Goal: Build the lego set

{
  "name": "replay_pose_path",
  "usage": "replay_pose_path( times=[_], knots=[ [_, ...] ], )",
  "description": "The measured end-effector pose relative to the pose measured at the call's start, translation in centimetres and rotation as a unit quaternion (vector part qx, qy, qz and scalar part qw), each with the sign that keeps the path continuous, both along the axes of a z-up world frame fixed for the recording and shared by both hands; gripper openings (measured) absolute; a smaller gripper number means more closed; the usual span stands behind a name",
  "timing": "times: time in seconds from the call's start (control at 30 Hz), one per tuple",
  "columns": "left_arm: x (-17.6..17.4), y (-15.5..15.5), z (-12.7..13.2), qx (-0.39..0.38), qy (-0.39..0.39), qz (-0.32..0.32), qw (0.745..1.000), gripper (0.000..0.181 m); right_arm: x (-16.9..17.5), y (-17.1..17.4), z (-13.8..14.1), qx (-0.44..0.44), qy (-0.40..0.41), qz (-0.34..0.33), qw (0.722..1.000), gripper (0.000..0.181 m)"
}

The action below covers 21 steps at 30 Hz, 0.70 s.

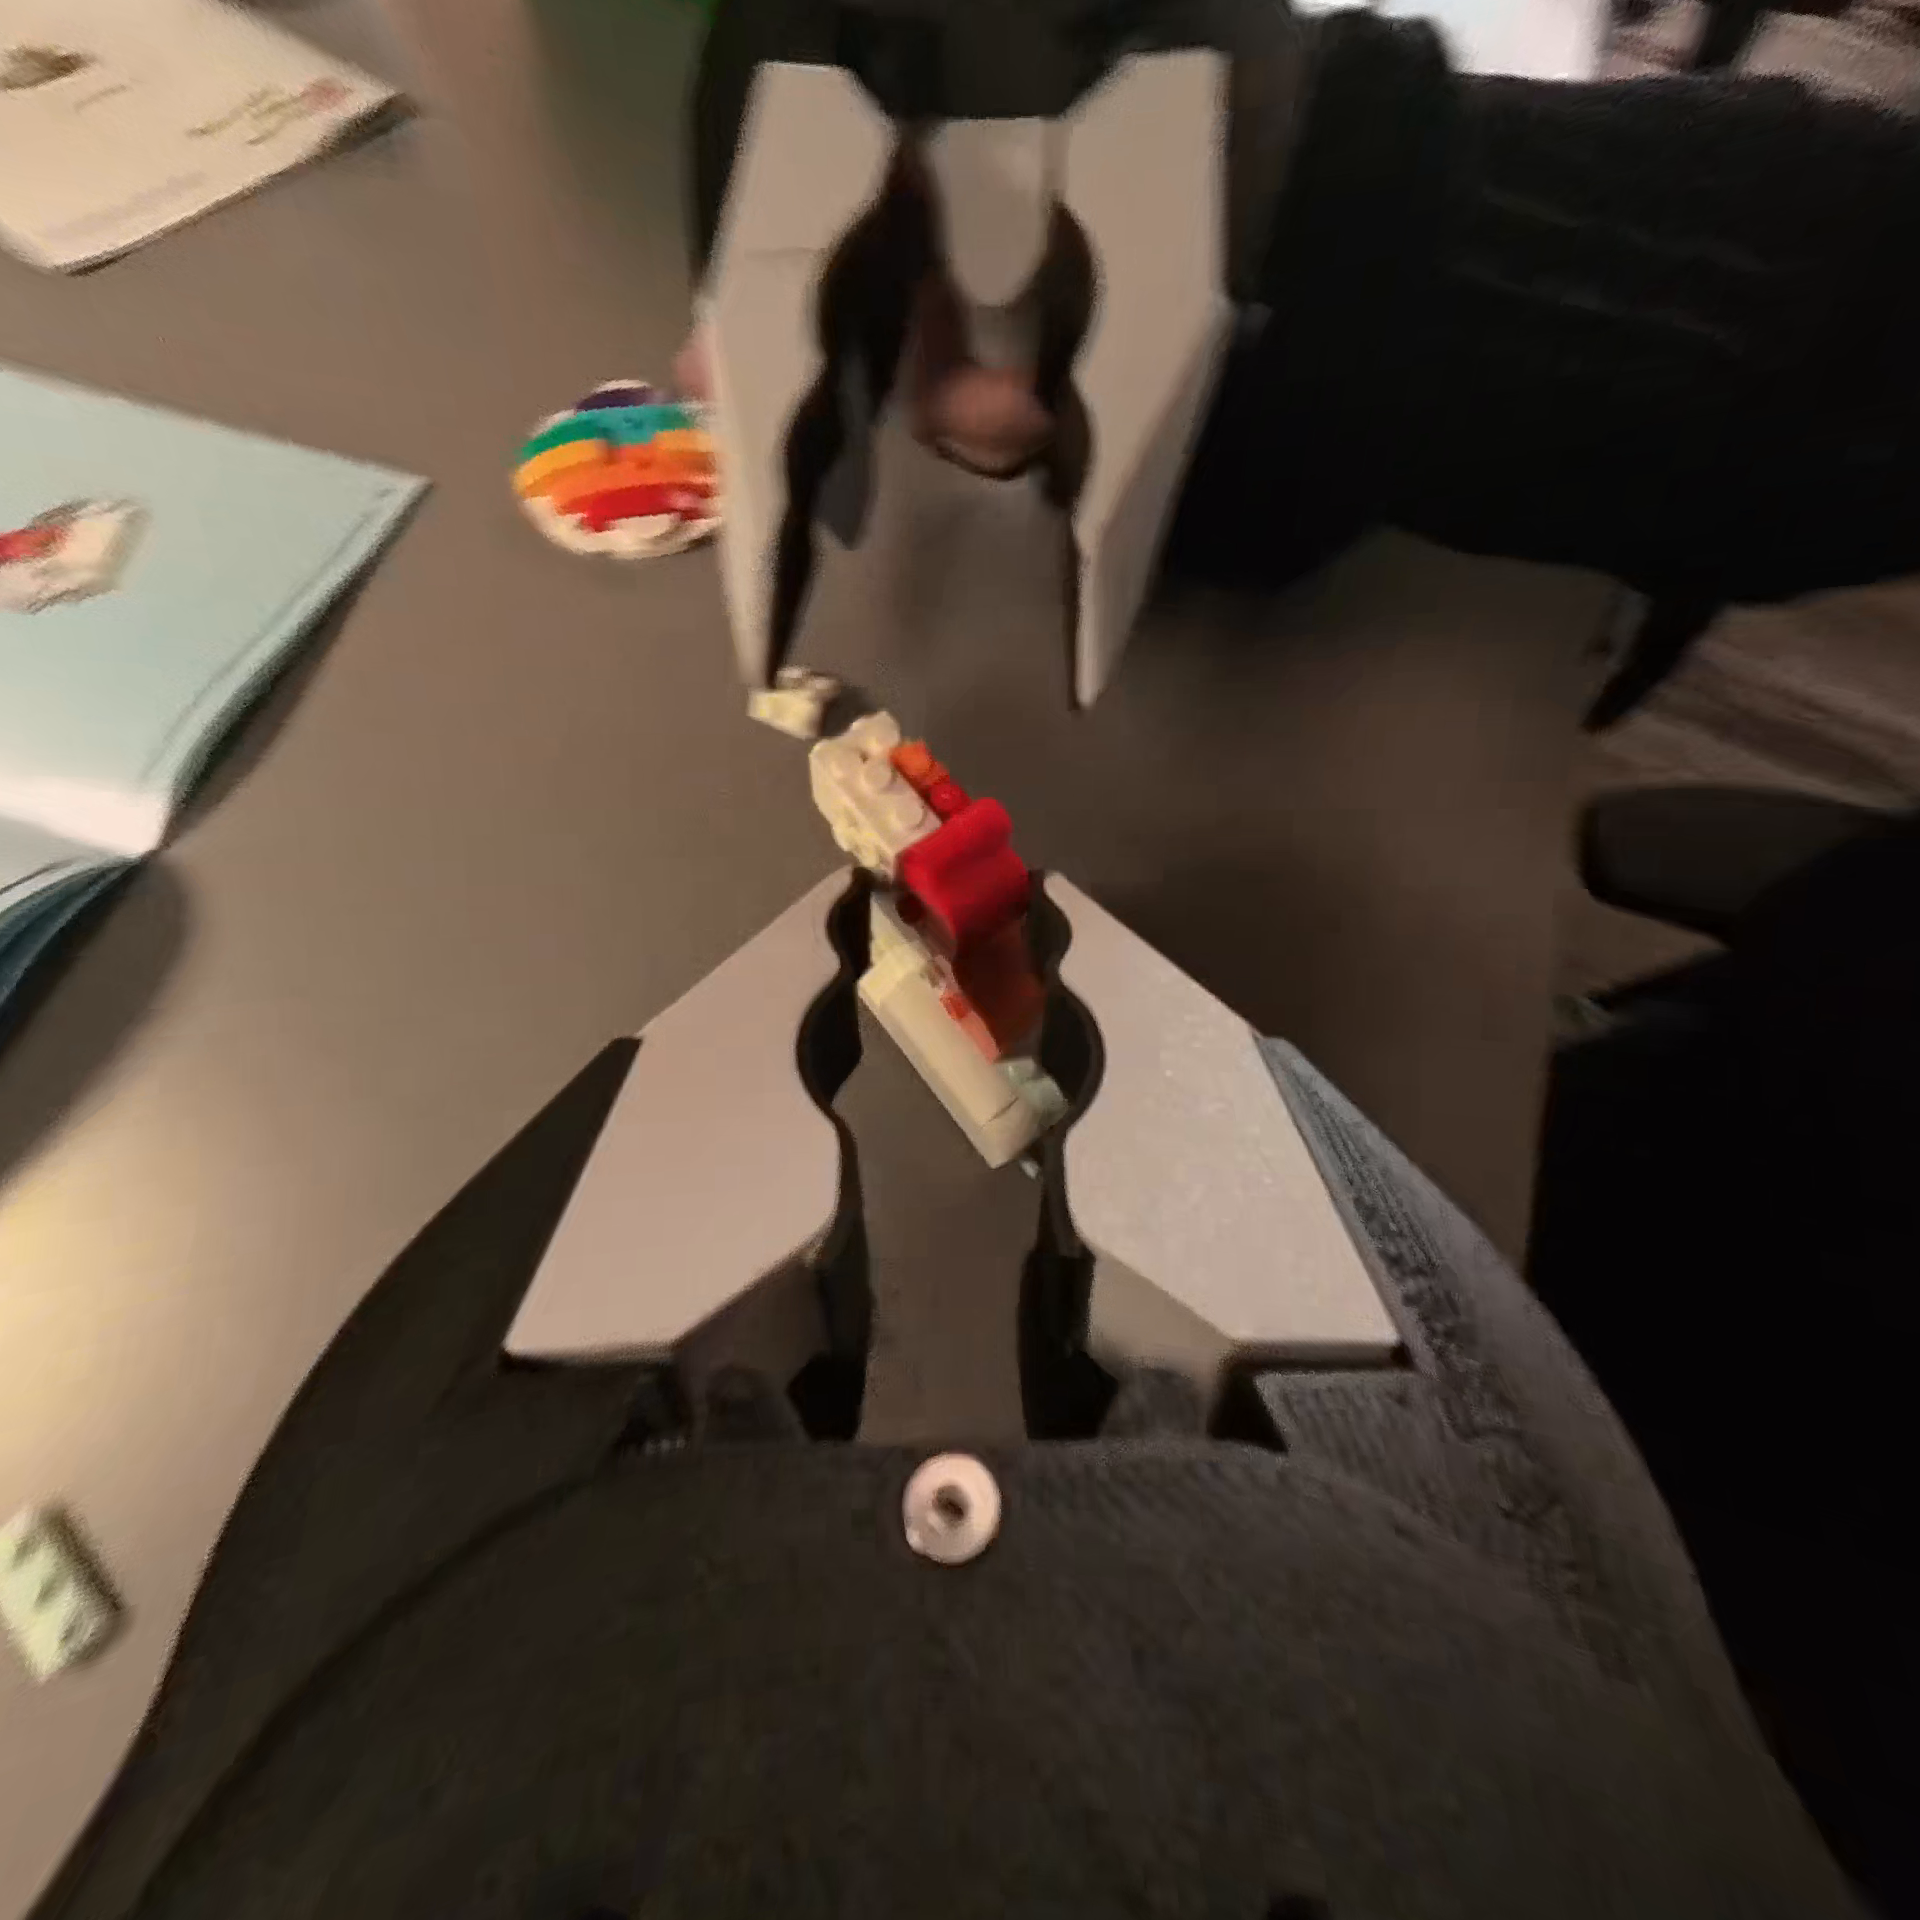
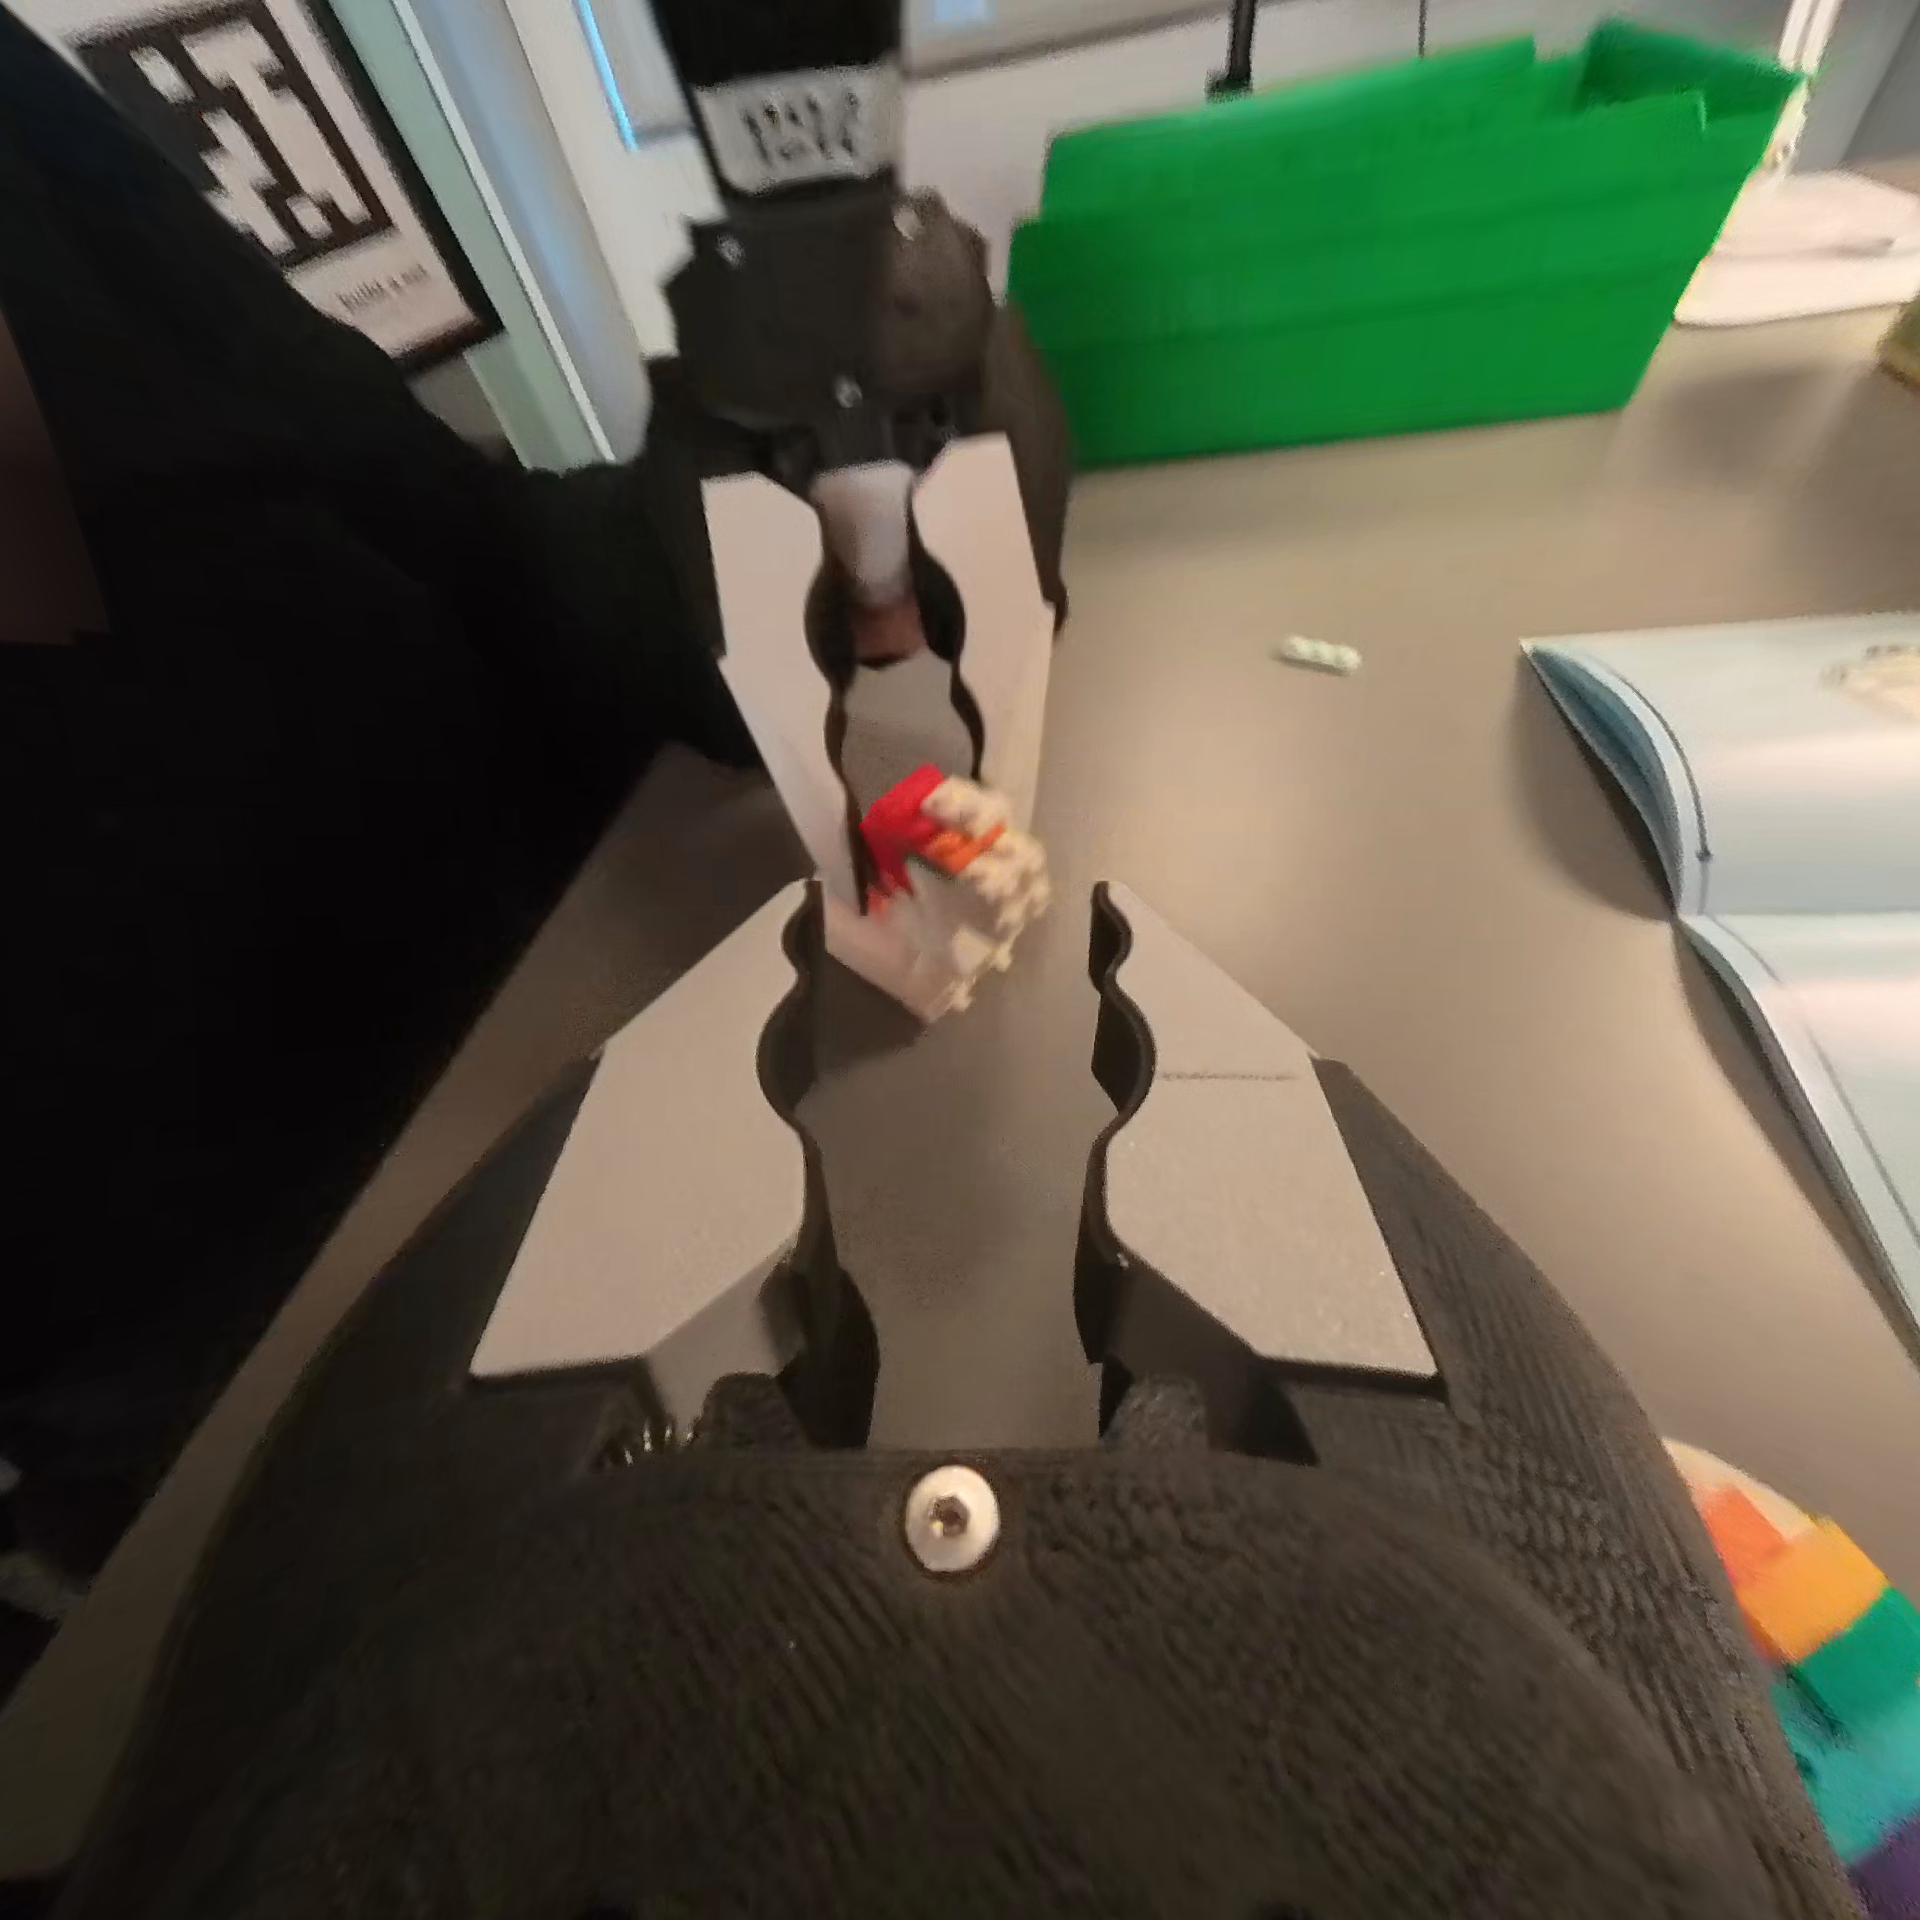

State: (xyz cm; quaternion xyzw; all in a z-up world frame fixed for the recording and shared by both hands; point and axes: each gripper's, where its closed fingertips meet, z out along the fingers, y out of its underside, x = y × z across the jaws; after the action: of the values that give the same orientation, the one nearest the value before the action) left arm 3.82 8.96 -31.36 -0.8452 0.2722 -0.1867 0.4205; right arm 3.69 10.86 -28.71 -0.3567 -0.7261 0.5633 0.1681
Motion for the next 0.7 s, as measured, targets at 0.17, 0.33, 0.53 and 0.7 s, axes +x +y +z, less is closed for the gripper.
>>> replay_pose_path(
  times=[0.17, 0.33, 0.53, 0.7],
  knots=[
    [2.8, -2.3, 1.8, -0.013, -0.091, -0.135, 0.986, 0.030, 1.5, -2.3, 1.3, -0.033, 0.006, 0.067, 0.997, 0.041],
    [4.0, -3.4, 2.9, -0.004, -0.109, -0.189, 0.976, 0.029, 3.2, -4.0, 1.8, -0.070, -0.029, 0.135, 0.988, 0.023],
    [4.1, -3.1, 3.0, -0.004, -0.107, -0.183, 0.977, 0.029, 3.0, -4.3, 1.5, -0.067, -0.025, 0.137, 0.988, 0.017],
    [1.5, -0.5, 4.6, 0.054, -0.130, -0.085, 0.986, 0.053, 1.6, -1.9, 2.7, -0.102, 0.019, 0.075, 0.992, 0.016]
  ],
)
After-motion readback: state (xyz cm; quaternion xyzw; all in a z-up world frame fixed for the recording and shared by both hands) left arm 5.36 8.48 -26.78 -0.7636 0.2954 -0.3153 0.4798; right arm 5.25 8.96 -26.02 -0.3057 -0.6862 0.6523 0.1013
